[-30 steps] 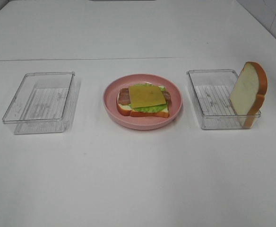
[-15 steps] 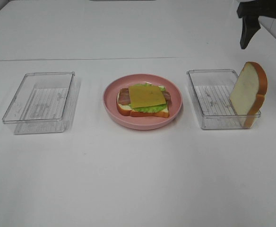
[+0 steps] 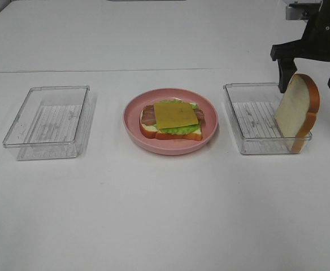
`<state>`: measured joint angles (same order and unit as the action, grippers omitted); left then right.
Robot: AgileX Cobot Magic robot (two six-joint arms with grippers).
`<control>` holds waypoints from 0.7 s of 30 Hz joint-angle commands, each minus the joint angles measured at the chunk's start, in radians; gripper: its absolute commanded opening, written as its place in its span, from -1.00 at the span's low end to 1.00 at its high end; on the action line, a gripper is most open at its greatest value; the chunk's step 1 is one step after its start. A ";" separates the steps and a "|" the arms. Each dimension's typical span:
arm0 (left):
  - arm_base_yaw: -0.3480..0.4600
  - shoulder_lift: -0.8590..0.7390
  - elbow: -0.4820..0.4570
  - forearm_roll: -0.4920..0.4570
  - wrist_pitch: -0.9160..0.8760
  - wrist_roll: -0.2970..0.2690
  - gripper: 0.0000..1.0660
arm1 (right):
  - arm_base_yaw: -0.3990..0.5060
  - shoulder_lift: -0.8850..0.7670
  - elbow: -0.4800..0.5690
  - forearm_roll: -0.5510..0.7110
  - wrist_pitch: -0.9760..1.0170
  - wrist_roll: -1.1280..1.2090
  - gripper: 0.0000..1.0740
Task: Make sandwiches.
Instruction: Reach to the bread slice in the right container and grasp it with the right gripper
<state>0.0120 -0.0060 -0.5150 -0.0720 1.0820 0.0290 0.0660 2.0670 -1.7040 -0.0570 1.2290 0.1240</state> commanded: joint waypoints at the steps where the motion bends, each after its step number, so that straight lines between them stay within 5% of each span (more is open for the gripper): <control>1: -0.007 -0.015 0.000 -0.004 -0.006 -0.008 0.87 | -0.005 0.036 0.006 -0.004 0.101 0.011 0.60; 13: -0.007 -0.015 0.000 -0.004 -0.006 -0.008 0.87 | -0.005 0.078 0.006 -0.004 0.102 0.011 0.40; 16: -0.007 -0.015 0.000 -0.004 -0.006 -0.008 0.87 | -0.005 0.078 0.006 -0.004 0.102 0.011 0.11; 17: -0.007 -0.015 0.000 -0.004 -0.006 -0.008 0.87 | -0.005 0.078 0.006 -0.008 0.102 0.012 -0.17; 18: -0.007 -0.015 0.000 -0.004 -0.006 -0.008 0.87 | -0.005 0.078 0.006 -0.008 0.102 0.012 -0.17; 20: -0.007 -0.015 0.000 -0.004 -0.006 -0.008 0.87 | -0.005 0.078 0.006 -0.012 0.102 0.016 -0.64; 21: -0.007 -0.015 0.000 -0.004 -0.006 -0.008 0.87 | -0.005 0.078 0.006 -0.012 0.102 0.016 -0.64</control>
<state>0.0120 -0.0060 -0.5150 -0.0720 1.0820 0.0290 0.0660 2.1430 -1.7030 -0.0580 1.2280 0.1260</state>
